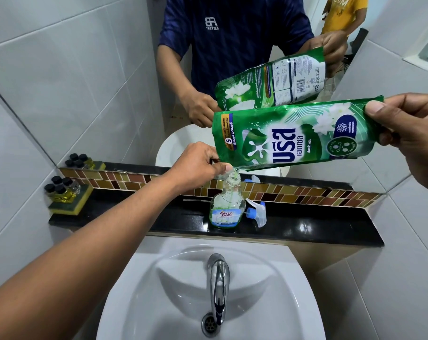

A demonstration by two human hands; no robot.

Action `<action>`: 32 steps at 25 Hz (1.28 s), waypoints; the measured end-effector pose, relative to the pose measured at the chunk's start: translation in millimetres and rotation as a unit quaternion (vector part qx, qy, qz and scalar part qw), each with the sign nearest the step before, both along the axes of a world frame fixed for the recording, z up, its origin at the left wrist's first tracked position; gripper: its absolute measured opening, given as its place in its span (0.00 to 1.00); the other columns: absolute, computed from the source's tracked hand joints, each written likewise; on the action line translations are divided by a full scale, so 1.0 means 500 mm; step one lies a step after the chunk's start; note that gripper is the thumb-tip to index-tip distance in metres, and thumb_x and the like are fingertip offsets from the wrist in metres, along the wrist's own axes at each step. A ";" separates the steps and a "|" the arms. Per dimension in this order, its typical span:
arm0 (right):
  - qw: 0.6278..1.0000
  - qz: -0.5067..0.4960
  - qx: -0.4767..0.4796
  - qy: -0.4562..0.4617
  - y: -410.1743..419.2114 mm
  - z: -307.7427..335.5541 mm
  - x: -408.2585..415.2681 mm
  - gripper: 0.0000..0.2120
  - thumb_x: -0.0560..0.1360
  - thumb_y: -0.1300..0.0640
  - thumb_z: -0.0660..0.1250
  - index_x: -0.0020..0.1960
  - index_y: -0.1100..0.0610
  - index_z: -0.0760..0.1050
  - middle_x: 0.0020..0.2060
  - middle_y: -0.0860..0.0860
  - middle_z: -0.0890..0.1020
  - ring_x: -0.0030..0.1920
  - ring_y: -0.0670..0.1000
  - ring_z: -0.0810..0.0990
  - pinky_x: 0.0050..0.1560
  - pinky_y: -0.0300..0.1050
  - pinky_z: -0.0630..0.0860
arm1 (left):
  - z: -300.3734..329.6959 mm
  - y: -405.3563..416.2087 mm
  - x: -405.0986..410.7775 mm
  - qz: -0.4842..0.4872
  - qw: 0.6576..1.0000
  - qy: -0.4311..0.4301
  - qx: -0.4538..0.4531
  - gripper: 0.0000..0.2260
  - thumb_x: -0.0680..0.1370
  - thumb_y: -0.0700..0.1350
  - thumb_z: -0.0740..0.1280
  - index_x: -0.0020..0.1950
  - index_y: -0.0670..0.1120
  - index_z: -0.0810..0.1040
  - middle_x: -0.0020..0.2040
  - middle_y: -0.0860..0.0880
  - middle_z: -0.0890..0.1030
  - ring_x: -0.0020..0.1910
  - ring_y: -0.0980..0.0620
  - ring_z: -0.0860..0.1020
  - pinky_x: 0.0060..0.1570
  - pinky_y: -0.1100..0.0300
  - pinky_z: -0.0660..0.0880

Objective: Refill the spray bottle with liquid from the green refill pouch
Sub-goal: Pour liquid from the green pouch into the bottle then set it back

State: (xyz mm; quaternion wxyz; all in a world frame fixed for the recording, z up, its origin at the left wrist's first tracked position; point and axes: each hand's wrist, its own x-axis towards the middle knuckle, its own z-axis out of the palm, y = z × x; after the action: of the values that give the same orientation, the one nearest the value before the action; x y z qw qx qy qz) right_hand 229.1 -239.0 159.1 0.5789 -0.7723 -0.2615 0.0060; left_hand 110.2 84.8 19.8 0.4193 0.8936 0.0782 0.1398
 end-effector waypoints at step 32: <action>1.000 0.012 -0.022 -0.015 0.014 0.033 -0.020 0.19 0.65 0.27 0.76 0.41 0.43 0.85 0.31 0.43 0.82 0.32 0.48 0.74 0.37 0.43 0.72 | -0.003 -0.002 -0.007 0.009 1.000 -0.011 -0.018 0.07 0.76 0.46 0.77 0.53 0.45 0.89 0.40 0.61 0.85 0.38 0.66 0.82 0.41 0.73 0.79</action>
State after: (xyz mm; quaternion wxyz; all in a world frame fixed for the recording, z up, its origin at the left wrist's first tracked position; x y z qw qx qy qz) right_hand 218.9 -232.1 175.7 0.5579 -0.7816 -0.2789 0.0074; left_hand 106.6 83.9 18.4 0.4346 0.8837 0.0839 0.1521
